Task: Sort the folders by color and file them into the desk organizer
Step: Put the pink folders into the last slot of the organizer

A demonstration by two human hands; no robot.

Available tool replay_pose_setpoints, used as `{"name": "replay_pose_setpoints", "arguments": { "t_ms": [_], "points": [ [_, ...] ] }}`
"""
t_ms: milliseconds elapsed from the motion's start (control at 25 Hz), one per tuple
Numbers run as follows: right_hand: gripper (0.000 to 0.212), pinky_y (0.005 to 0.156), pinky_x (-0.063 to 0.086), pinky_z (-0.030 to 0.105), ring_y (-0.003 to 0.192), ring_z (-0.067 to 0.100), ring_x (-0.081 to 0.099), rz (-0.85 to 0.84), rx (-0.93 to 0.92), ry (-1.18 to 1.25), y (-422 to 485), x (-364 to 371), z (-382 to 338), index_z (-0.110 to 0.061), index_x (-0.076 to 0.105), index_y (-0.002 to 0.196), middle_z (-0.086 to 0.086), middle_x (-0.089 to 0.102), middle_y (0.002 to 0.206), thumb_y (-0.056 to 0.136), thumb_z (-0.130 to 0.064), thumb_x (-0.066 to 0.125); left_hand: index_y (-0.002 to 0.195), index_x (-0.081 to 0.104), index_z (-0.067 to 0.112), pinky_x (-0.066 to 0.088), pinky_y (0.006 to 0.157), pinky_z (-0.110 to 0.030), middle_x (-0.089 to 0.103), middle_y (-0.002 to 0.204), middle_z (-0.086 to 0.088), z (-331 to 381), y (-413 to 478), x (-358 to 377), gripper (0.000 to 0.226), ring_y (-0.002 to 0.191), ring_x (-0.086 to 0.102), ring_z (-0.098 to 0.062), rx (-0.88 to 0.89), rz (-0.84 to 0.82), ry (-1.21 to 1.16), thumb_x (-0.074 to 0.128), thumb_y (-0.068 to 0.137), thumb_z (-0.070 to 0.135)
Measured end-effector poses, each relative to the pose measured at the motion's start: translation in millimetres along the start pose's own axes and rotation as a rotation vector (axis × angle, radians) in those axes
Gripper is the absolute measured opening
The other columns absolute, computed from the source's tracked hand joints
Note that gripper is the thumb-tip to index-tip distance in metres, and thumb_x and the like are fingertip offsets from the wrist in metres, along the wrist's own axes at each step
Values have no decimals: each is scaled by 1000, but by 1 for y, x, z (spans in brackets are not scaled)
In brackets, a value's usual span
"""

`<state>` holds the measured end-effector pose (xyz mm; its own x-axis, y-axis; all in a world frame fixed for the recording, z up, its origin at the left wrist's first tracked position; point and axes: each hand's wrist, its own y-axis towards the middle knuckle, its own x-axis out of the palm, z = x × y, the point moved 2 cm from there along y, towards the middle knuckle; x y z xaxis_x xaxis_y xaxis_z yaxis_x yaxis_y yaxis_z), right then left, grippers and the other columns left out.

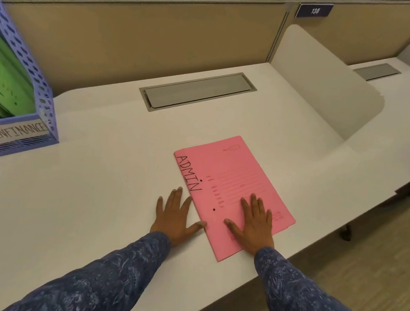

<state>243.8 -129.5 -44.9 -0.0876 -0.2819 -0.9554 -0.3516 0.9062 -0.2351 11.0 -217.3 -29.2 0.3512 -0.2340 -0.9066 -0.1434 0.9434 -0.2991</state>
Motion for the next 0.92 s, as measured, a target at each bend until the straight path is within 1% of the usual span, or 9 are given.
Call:
{"name": "replay_pose_setpoints", "arguments": {
  "t_ms": [80, 160, 320, 400, 520, 640, 720, 840, 920],
  "points": [
    [104, 120, -9, 51, 151, 24, -14, 3, -4, -16, 1, 1, 1, -27, 0, 157, 4, -15, 164, 75, -90, 7, 153, 20, 18, 5, 119, -51, 8, 163, -8, 17, 6, -1, 96, 150, 7, -26, -83, 59, -146, 37, 82, 80],
    [105, 119, -10, 51, 151, 24, -15, 4, -6, -22, 1, 2, 1, -27, -1, 157, 4, -15, 164, 74, -91, 7, 144, 33, 14, 24, 112, -49, 28, 150, -9, 35, 10, -6, 91, 138, 28, -29, -209, 123, -286, 50, 79, 75],
    [108, 120, -7, 51, 151, 23, -12, 11, -4, -23, 1, -1, 2, -29, 2, 157, 2, -13, 164, 71, -94, 7, 144, 31, 0, 43, 104, -46, 34, 139, -13, 61, 24, -16, 94, 126, 42, -31, -605, 115, -863, 66, 80, 59],
    [108, 120, -6, 51, 152, 23, -10, 3, 4, -18, 1, -3, 3, -30, 4, 157, 2, -10, 164, 70, -94, 9, 143, 33, -2, 49, 97, -45, 38, 137, -14, 63, 31, -18, 91, 120, 50, -32, -726, 115, -1075, 69, 80, 53],
    [107, 120, -4, 51, 152, 24, -8, 6, 9, -17, 2, -4, 2, -32, 6, 156, 2, -9, 165, 70, -95, 13, 140, 43, 8, 48, 98, -43, 47, 141, -12, 62, 37, -21, 74, 119, 53, -33, -692, 148, -1167, 67, 81, 47],
    [109, 120, -2, 51, 152, 24, -6, -4, 7, -19, 3, -7, 3, -33, 7, 156, 1, -7, 165, 67, -96, 12, 145, 31, 13, 44, 102, -42, 46, 144, -12, 61, 40, -21, 75, 124, 50, -34, -686, 116, -1267, 66, 84, 36],
    [110, 120, -2, 51, 152, 24, -5, -8, 5, -15, 3, -8, 4, -33, 8, 156, 1, -6, 165, 66, -97, 11, 145, 28, 14, 47, 102, -47, 50, 139, -14, 62, 42, -21, 69, 120, 54, -36, -654, 74, -1256, 61, 86, 25],
    [109, 120, -2, 51, 152, 24, -5, -15, -1, 6, 2, -10, 4, -33, 9, 156, 1, -5, 165, 66, -97, 13, 135, 42, 13, 51, 98, -49, 61, 125, -13, 60, 45, -20, 47, 109, 59, -34, -586, 94, -1210, 49, 88, 8],
    [108, 120, -1, 51, 152, 24, -3, -19, -2, 20, 1, -12, 3, -32, 11, 156, 2, -3, 165, 68, -95, 18, 130, 47, 11, 53, 95, -51, 63, 121, -14, 58, 46, -20, 42, 106, 61, -34, -545, 86, -1255, 44, 89, 3]
  ]
}}
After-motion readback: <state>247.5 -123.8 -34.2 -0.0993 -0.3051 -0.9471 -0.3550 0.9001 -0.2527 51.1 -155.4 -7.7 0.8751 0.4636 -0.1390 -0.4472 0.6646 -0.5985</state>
